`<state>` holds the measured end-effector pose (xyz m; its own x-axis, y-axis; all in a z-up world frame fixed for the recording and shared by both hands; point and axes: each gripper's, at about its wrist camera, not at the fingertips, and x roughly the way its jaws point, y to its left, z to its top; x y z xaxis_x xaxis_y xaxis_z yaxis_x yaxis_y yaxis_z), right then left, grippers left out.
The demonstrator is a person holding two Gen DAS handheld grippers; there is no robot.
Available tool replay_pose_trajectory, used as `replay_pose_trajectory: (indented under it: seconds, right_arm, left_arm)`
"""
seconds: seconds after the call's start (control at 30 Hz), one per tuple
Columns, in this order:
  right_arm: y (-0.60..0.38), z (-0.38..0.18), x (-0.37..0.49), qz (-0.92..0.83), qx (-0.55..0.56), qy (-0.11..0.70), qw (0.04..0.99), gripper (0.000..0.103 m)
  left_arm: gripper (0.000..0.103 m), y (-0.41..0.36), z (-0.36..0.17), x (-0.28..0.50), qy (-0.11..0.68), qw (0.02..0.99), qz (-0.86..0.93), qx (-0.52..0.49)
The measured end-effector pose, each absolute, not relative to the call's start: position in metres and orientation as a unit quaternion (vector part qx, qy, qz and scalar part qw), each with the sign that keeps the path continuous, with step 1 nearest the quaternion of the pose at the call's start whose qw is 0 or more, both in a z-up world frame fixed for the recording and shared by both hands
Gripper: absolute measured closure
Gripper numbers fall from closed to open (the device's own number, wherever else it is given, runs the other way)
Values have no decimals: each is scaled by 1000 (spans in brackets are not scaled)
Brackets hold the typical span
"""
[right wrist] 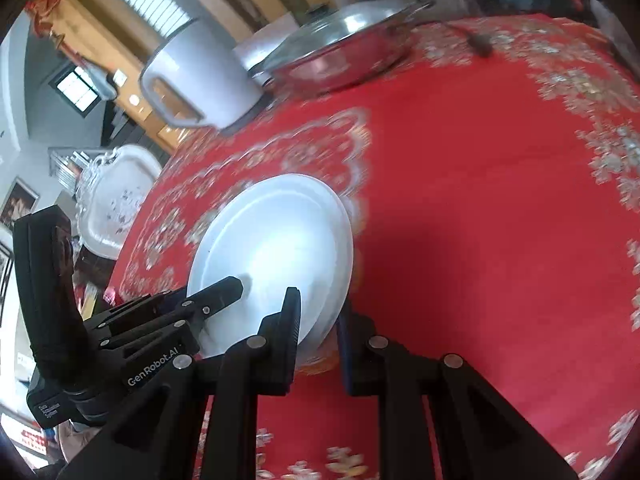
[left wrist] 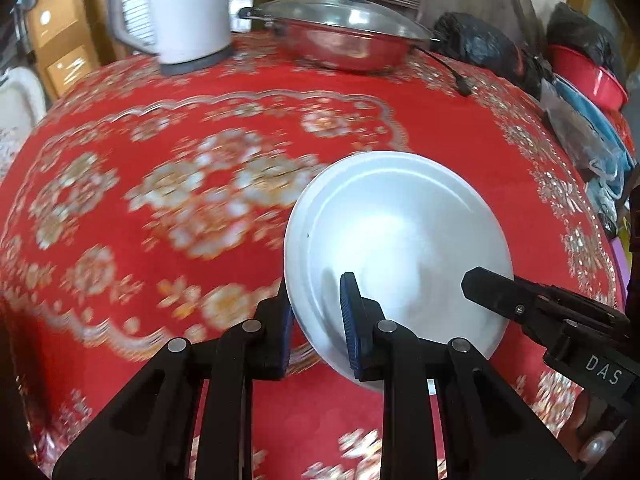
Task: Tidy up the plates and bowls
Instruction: 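Carry the white bowl with both grippers over the plate stack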
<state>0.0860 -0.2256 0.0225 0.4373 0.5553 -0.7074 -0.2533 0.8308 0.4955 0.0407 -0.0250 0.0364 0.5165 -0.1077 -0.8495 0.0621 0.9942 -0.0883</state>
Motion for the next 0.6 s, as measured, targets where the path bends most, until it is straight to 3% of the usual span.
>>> replay_pose_trajectory:
  seconds: [0.6]
  right_arm:
    - [-141, 29, 59, 301, 115, 481, 816, 87]
  left_arm:
    - [81, 52, 48, -14, 462, 886, 11, -45]
